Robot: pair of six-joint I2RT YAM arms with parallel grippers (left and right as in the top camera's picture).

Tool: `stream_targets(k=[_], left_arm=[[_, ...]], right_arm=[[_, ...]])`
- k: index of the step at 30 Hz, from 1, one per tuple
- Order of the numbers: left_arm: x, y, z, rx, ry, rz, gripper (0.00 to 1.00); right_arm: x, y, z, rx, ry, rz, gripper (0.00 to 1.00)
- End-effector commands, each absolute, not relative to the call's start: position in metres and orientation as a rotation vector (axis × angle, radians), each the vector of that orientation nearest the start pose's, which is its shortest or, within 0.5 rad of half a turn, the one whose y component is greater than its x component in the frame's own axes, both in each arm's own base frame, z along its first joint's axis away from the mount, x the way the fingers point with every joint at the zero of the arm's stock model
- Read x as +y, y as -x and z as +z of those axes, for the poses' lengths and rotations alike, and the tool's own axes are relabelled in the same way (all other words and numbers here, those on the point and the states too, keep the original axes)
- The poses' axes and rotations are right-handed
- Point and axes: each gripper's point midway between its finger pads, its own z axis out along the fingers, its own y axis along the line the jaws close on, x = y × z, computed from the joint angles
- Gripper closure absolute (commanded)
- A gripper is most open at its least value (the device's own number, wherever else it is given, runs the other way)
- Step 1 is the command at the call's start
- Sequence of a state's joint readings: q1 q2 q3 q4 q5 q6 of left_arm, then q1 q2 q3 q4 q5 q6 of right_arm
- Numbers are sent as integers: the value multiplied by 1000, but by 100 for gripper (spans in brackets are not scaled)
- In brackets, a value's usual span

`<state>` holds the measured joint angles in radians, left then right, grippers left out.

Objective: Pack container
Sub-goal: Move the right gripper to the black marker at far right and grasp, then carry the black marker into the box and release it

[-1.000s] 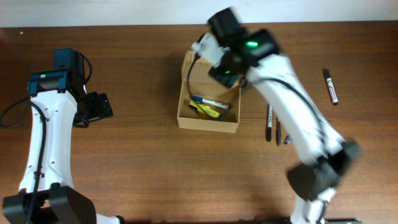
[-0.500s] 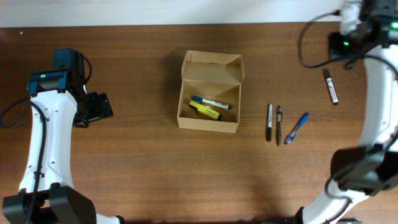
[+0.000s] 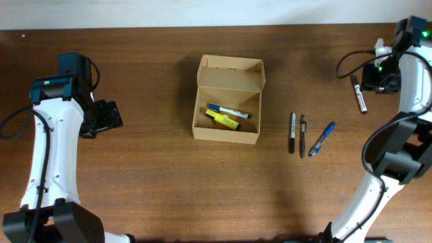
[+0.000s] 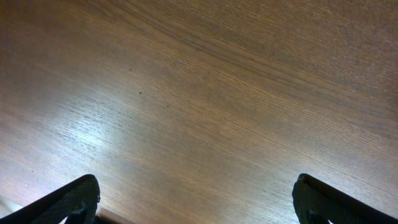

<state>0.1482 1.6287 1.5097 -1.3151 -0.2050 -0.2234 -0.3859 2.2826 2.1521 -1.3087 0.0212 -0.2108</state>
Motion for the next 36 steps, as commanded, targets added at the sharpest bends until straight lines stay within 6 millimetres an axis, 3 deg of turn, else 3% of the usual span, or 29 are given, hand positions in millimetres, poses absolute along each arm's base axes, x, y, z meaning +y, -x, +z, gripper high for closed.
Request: stream_targets(k=[1, 10, 14, 19, 24, 31, 36], left_arm=[[82, -308, 175, 2907, 555, 288, 0], [82, -308, 175, 2907, 555, 288, 0], [82, -308, 175, 2907, 555, 288, 0], [82, -308, 175, 2907, 555, 288, 0], [82, -308, 175, 2907, 555, 288, 0], [82, -308, 175, 2907, 555, 288, 0], [82, -308, 175, 2907, 555, 288, 0]], right_arm=[[-192, -432, 70, 3067, -298, -84, 56], [-211, -440, 36, 3065, -275, -80, 61], [-200, -448, 23, 3040, -124, 95, 60], [-201, -450, 10, 3043, -63, 108, 60], [-206, -449, -1, 3059, -61, 74, 60], [-219, -450, -8, 3099, -38, -131, 60], [-214, -457, -8, 3084, -24, -146, 62]])
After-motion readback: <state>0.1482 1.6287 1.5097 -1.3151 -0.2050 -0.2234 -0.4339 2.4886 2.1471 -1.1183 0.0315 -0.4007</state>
